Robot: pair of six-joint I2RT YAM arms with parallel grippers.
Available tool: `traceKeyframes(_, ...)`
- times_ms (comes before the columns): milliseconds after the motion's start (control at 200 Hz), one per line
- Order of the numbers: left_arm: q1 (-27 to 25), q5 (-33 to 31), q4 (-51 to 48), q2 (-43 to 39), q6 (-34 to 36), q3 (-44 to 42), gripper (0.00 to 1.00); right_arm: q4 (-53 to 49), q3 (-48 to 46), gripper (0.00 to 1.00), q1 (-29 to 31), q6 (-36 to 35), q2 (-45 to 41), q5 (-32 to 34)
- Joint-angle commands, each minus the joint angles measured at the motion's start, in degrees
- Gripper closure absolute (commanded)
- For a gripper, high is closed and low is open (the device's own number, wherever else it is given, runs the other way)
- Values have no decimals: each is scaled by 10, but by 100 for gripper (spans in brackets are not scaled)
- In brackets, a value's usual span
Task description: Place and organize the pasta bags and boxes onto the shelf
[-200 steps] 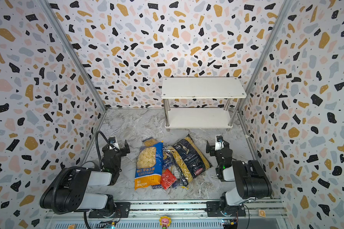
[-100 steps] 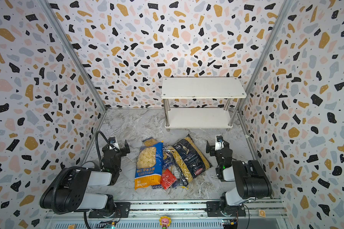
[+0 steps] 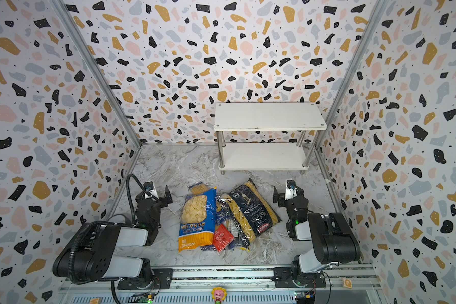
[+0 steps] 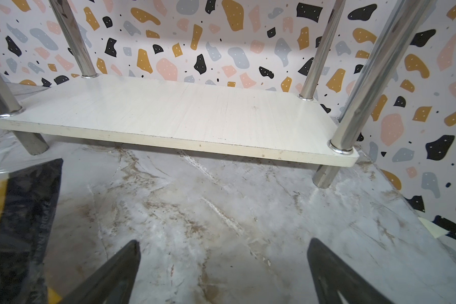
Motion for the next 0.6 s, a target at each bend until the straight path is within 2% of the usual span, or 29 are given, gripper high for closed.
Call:
traceKeyframes(0, 4, -2, 27, -6, -1, 2, 0, 1, 8, 1, -5, 3, -10, -10)
traceKeyframes(30, 4, -4, 21, -11, -1, 10, 0, 4, 8, 1, 0, 2, -11, 4)
traceKeyframes(75, 3, -6, -48, -34, -2, 33, 0, -12, 16, 1, 14, 4, -13, 46)
traceKeyframes(100, 3, -11, -82, -48, -4, 45, 0, -20, 16, 1, 16, 4, -16, 46)
traceKeyframes(145, 3, -19, -108, -62, -7, 55, 0, -5, 12, 1, 21, 7, -19, 75)
traceKeyframes(190, 3, -26, -123, -73, -10, 58, 0, -33, 21, 1, 32, 9, -36, 117)
traceKeyframes(270, -2, -39, -161, -90, -15, 73, 0, -204, 93, 1, 36, 31, -76, 156)
traceKeyframes(370, -20, -60, -222, -109, -24, 99, 0, -290, 138, 1, 37, 73, -91, 197)
traceKeyframes(445, -42, -91, -264, -126, -36, 120, 0, -367, 171, 1, 48, 155, -105, 282)
traceKeyframes(501, -69, -124, -300, -138, -40, 138, 1, -470, 213, 1, 44, 194, -112, 266)
traceKeyframes(596, -118, -175, -361, -152, -53, 167, 0, -577, 260, 1, 60, 199, -125, 244)
